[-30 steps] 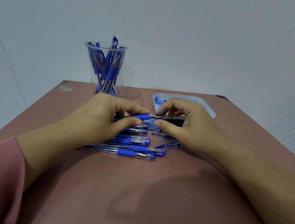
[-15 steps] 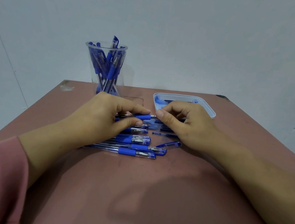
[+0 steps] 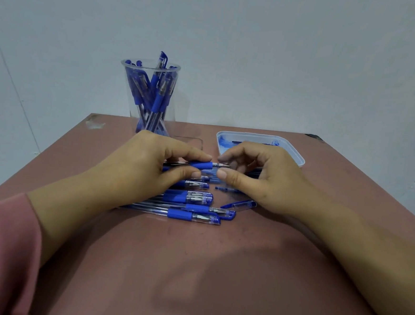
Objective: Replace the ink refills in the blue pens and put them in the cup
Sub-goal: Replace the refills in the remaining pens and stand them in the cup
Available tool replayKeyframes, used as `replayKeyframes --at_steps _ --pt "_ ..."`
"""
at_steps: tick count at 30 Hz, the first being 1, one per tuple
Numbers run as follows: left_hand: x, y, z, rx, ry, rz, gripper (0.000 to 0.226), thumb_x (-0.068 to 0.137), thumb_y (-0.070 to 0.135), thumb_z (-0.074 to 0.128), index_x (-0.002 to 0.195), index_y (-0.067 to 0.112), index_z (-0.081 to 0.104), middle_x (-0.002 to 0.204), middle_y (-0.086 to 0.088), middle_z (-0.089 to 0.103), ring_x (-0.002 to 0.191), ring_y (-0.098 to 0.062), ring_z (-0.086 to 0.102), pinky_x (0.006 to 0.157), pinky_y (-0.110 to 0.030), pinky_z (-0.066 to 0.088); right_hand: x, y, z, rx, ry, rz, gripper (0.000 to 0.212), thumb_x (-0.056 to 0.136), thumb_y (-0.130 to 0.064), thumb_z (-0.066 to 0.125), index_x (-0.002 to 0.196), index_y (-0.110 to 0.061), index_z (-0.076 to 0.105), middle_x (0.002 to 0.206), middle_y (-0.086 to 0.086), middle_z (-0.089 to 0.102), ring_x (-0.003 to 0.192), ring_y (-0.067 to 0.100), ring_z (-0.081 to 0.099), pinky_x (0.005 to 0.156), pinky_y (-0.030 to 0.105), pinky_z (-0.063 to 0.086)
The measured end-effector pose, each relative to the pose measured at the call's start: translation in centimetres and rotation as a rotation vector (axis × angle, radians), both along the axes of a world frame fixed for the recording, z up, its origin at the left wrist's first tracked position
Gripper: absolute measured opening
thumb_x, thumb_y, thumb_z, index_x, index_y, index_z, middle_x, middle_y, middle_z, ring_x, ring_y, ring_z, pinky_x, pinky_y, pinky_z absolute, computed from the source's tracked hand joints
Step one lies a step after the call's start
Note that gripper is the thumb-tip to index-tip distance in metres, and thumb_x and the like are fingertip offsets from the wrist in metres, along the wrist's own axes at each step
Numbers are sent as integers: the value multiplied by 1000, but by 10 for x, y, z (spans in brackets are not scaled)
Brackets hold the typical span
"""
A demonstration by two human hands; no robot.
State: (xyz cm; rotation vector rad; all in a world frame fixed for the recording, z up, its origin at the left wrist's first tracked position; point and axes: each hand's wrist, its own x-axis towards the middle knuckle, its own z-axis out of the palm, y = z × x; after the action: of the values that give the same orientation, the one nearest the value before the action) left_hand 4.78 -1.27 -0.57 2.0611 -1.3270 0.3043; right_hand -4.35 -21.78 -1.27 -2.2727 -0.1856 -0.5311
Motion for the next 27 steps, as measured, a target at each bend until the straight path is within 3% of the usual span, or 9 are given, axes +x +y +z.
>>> replayKeyframes --at_steps 2,4,6,9,13,17,20,23,27 --pt "0 0 0 -3 -3 1 33 75 45 63 108 48 65 82 24 70 78 6 64 72 -5 45 -2 2 2 23 16 7 32 80 -54 59 94 -29 72 83 -1 71 79 19 65 72 34 54" --pt "0 0 0 -3 -5 4 32 77 41 66 108 47 66 80 25 69 78 8 63 72 -4 44 -2 3 3 -21 20 9 39 83 -56 50 86 -24 73 72 -6 69 67 9 62 62 24 48" --pt "0 0 -1 -3 -3 6 31 78 38 68 107 46 67 78 32 65 79 9 63 72 -2 42 -1 2 3 -58 29 -9 33 85 -50 53 79 -24 71 67 -9 67 62 4 60 60 20 46" --pt "1 -1 -3 5 -8 8 30 78 37 68 106 47 66 75 43 59 80 13 61 72 0 41 2 0 1 -61 33 -25 5 86 -33 67 82 -33 70 76 -9 71 72 7 65 68 21 52" --pt "6 1 -5 6 -36 40 30 82 27 72 109 40 69 74 51 53 81 20 58 74 2 39 5 -3 0 -14 5 -38 15 84 -21 72 83 -35 66 78 -6 69 74 10 64 70 18 51" --pt "9 2 -5 7 -30 52 29 82 29 71 110 38 69 75 53 51 82 21 57 75 2 39 5 -10 2 -26 -9 -87 22 85 -17 71 81 -37 63 77 -13 65 72 -2 58 69 10 44" --pt "13 3 -3 6 -37 83 28 83 27 72 110 38 69 72 56 47 80 25 53 72 4 36 1 -16 5 -132 21 -132 25 89 -17 66 82 -41 60 82 -16 64 77 -4 57 72 9 42" --pt "16 4 -3 18 -41 97 28 84 28 71 111 37 69 72 58 45 80 28 50 72 5 34 -5 -16 8 -360 132 -36 27 92 -18 62 85 -44 60 90 -20 61 91 -4 53 77 10 38" --pt "17 3 -5 20 -37 88 30 82 32 71 111 39 69 72 55 48 83 23 54 75 2 39 -6 -9 10 -549 210 91 18 92 -18 61 98 -33 68 90 -20 57 94 -7 44 80 10 36"
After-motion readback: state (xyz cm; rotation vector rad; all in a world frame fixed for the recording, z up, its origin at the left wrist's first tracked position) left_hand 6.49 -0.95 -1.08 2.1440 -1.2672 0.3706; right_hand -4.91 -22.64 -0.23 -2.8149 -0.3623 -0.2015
